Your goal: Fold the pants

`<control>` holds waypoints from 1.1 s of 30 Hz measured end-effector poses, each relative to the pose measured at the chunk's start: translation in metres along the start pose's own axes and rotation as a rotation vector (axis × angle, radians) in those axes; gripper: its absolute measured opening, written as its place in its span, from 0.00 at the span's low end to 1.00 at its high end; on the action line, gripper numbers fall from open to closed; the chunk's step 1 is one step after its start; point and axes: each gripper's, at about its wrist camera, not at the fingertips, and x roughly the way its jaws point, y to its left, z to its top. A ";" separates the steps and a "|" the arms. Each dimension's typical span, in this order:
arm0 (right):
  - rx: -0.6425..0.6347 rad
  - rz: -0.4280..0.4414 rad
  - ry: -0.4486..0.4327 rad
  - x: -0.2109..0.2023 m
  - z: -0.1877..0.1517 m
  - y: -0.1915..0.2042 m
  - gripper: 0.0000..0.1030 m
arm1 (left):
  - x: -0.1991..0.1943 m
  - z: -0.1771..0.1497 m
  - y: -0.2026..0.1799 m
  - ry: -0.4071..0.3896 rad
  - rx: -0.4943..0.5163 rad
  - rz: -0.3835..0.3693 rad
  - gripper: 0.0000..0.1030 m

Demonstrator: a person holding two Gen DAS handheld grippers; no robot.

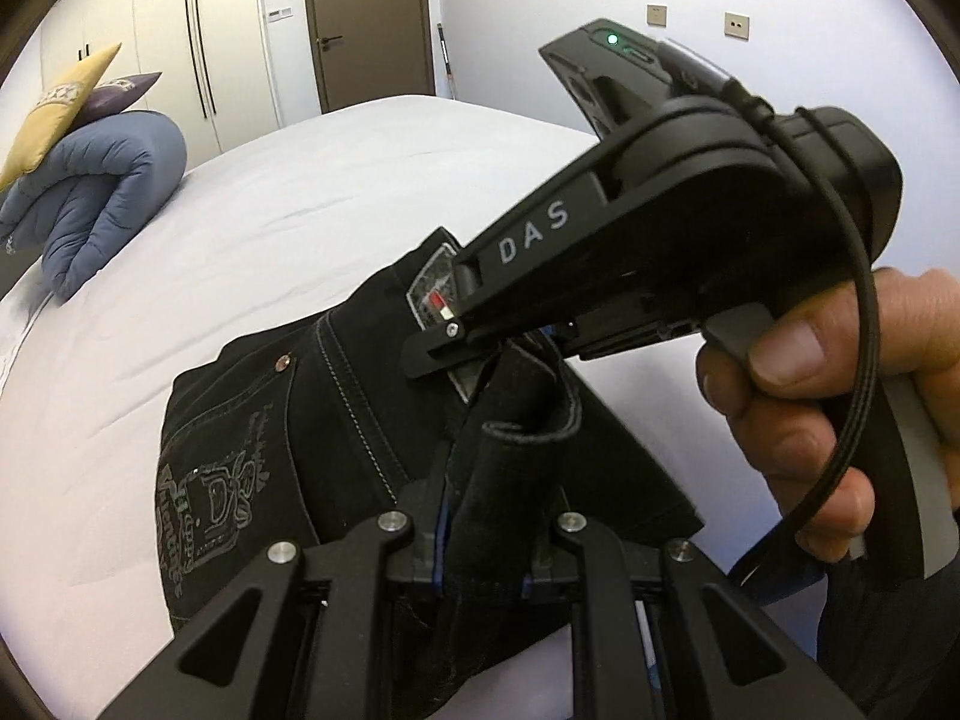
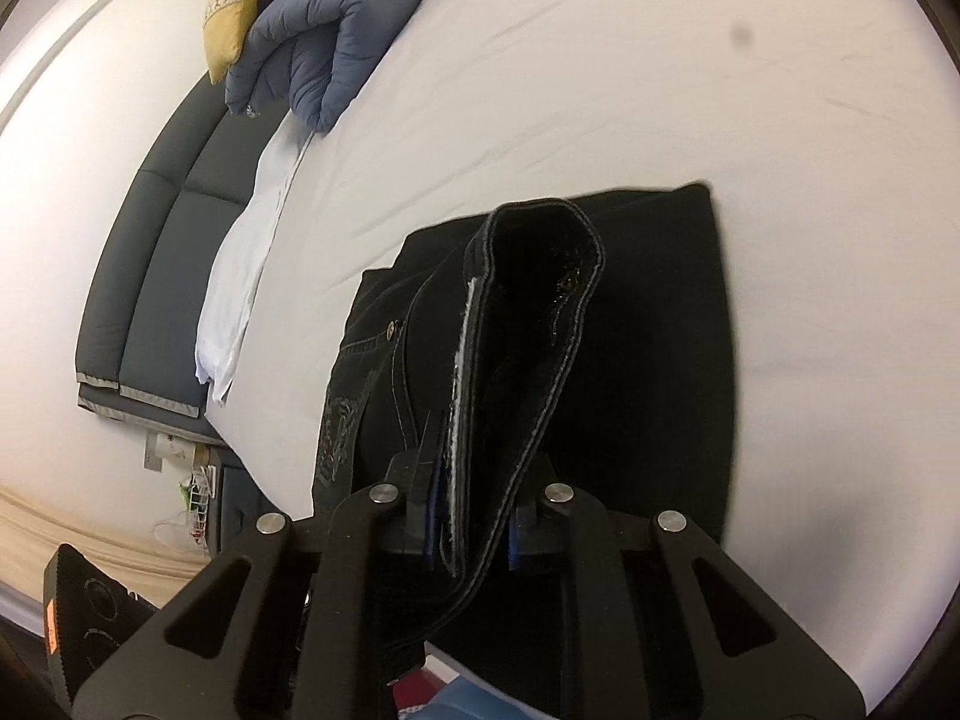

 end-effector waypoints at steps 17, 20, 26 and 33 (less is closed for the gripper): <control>0.159 0.130 -0.030 -0.011 -0.011 -0.099 0.16 | 0.038 -0.013 0.008 0.071 -0.015 -0.107 0.50; 0.172 0.107 -0.038 -0.026 -0.008 -0.101 0.25 | 0.010 -0.008 0.032 0.025 -0.084 -0.150 0.72; 0.159 0.149 -0.187 -0.090 -0.004 -0.089 0.34 | -0.031 -0.009 0.090 -0.034 -0.195 -0.128 0.74; -0.003 0.162 0.002 -0.045 -0.024 -0.043 0.31 | 0.009 -0.023 0.142 0.101 -0.336 -0.129 0.68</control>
